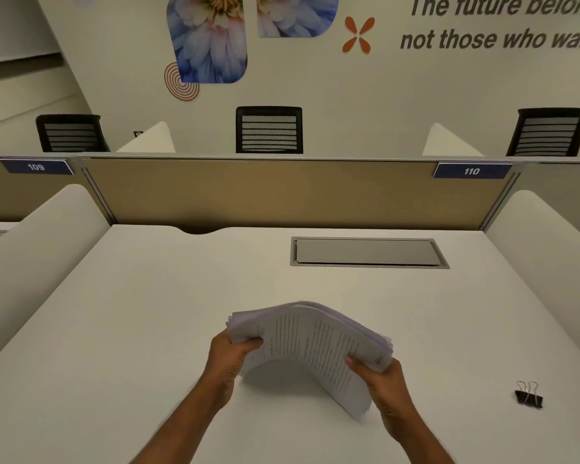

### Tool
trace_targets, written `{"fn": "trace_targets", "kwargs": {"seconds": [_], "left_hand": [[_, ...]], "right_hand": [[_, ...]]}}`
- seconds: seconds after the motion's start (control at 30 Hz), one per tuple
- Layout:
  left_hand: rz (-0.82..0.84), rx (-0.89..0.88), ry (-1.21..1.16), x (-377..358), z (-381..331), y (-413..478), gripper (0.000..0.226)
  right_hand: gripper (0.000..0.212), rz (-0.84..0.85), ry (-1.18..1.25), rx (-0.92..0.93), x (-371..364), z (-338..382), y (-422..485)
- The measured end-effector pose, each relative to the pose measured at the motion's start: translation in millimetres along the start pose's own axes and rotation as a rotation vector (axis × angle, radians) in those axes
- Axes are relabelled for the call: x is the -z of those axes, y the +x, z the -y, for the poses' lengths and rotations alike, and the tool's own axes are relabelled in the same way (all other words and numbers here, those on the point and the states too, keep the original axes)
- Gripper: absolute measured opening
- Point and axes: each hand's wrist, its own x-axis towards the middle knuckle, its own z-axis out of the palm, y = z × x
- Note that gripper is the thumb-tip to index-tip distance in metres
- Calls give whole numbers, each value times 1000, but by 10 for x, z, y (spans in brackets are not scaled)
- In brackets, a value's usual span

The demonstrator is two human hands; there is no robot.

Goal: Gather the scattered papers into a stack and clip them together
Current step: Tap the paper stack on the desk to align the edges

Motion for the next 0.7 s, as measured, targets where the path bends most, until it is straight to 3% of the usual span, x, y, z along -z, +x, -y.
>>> {"fn": "trace_targets", "kwargs": {"seconds": [0.2,0.33,0.5,0.7], "left_hand": [[-77,-99,-136,-17,-135,-58,28],[-80,-76,-113,-61,-139,-79,34],[-68,-127,-48,-34,-198,-35,17],[-50,-179,-3,18,-228,-33,18]], "right_hand": [[20,-68,71,83,-64,181,-35],[28,-27,42,86,-126,217,-61],[20,-67,26,99,-92,237,-44],[21,-56,22,136,-65,248,-48]]}}
